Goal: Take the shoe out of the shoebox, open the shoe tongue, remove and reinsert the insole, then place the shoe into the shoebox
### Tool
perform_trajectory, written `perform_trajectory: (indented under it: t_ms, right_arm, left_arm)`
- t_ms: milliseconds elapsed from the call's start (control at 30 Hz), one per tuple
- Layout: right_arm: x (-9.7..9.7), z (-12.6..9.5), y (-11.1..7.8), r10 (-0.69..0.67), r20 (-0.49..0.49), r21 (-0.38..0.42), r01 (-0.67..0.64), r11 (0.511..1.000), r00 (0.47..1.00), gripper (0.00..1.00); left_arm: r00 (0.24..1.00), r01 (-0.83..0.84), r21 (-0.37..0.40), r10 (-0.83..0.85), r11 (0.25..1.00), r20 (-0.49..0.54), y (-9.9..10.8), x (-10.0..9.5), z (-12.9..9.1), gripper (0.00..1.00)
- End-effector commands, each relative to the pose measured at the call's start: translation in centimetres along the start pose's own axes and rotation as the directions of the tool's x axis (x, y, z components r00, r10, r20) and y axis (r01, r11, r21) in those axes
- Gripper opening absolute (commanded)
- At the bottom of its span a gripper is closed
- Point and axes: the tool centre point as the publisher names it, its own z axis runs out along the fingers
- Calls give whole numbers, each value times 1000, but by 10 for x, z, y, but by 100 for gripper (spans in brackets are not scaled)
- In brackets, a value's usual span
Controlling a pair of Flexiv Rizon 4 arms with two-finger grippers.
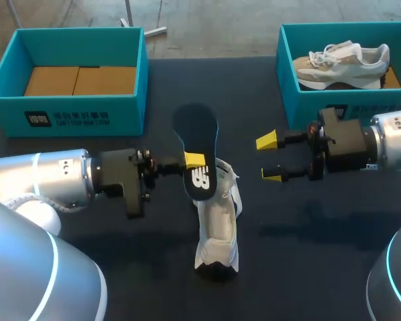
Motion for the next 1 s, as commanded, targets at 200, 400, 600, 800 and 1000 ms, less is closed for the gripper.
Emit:
perform_trajectory:
  t_ms: [200, 400, 600, 800, 1000]
  right_arm:
    - [0, 1, -1, 0, 3, -3, 0, 1000, 1000, 100]
    - [3, 2, 1, -6, 2, 2, 6, 1000, 1000, 100]
    - [10, 7, 8, -34, -2, -1, 34, 999, 999, 100]
    - [8, 22, 25, -25, -6, 28, 25, 999, 1000, 100]
    - [8, 35, 39, -33, -8, 55, 33, 998, 999, 100]
  left_arm:
    - [1000, -15, 14, 15, 1000, 2, -7, -1, 5, 0]
    - [1000, -9, 22, 10, 1000, -8, -8, -2, 5, 0]
    - [1000, -9, 22, 10, 1000, -8, -8, -2, 5, 0]
    - [1000, -9, 22, 10, 1000, -8, -8, -2, 5, 0]
    - [1000, -9, 22, 10, 1000, -8, -8, -2, 5, 0]
